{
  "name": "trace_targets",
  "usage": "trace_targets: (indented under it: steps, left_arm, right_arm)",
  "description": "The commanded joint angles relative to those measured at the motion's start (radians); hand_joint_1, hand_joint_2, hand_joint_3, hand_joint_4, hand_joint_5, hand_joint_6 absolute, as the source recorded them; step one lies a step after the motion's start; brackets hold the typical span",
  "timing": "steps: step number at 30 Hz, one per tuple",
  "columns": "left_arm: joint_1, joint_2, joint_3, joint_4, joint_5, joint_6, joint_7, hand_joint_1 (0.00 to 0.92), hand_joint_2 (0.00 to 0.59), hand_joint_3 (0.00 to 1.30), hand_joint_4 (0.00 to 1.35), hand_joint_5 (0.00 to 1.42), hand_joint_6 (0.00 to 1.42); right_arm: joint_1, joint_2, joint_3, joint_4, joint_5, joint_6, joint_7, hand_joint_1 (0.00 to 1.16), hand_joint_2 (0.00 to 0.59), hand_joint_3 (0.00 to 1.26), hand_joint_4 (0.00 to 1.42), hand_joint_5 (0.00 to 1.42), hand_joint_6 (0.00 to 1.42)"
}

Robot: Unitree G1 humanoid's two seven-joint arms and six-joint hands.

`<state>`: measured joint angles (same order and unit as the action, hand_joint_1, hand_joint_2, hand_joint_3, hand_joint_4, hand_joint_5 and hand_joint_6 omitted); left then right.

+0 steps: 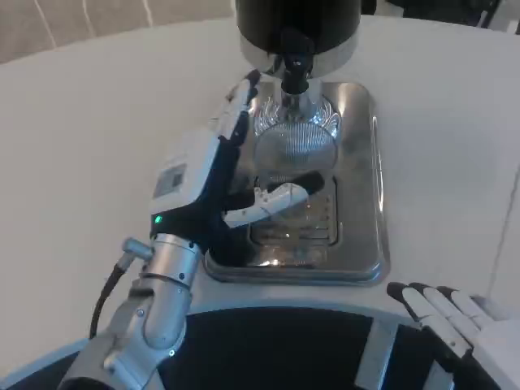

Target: Grasp the cup under the faucet to collect the drink, then remove the cup.

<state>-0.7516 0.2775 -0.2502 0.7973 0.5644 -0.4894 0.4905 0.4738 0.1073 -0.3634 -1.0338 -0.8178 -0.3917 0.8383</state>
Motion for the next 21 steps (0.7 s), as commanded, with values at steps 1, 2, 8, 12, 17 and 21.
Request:
trace_targets:
  steps: [1, 2, 8, 12, 17, 21]
  left_arm:
    - [0.045, 0.04, 0.023, -0.045, -0.021, -0.007, -0.025, 0.159, 0.032, 0.0, 0.0, 0.06, 0.21]
    - [0.055, 0.051, 0.031, -0.059, -0.03, -0.011, -0.032, 0.157, 0.033, 0.0, 0.0, 0.06, 0.21]
    - [0.115, 0.097, 0.084, -0.139, -0.075, -0.026, -0.07, 0.136, 0.038, 0.0, 0.0, 0.09, 0.22]
    - [0.172, 0.129, 0.135, -0.202, -0.104, -0.038, -0.075, 0.113, 0.049, 0.0, 0.0, 0.13, 0.25]
    - [0.26, 0.195, 0.187, -0.282, -0.103, -0.07, -0.087, 0.09, 0.084, 0.09, 0.1, 0.21, 0.29]
    - [0.323, 0.245, 0.2, -0.324, -0.085, -0.102, -0.109, 0.103, 0.12, 0.15, 0.16, 0.23, 0.3]
  right_arm:
    - [0.005, 0.03, 0.029, -0.013, -0.023, 0.031, 0.001, 0.27, 0.511, 0.0, 0.0, 0.0, 0.0]
    - [0.0, 0.027, 0.038, -0.013, -0.029, 0.041, 0.001, 0.27, 0.51, 0.0, 0.0, 0.0, 0.0]
    - [-0.036, 0.009, 0.079, -0.013, -0.041, 0.109, -0.004, 0.28, 0.508, 0.0, 0.0, 0.0, 0.0]
    - [-0.085, -0.005, 0.086, -0.013, -0.017, 0.179, -0.002, 0.27, 0.503, 0.0, 0.0, 0.0, 0.0]
    - [-0.263, -0.038, 0.062, -0.013, 0.072, 0.459, 0.035, 0.21, 0.508, 0.0, 0.0, 0.0, 0.0]
    - [-0.423, -0.095, 0.06, -0.013, 0.101, 0.687, 0.064, 0.17, 0.543, 0.0, 0.0, 0.0, 0.0]
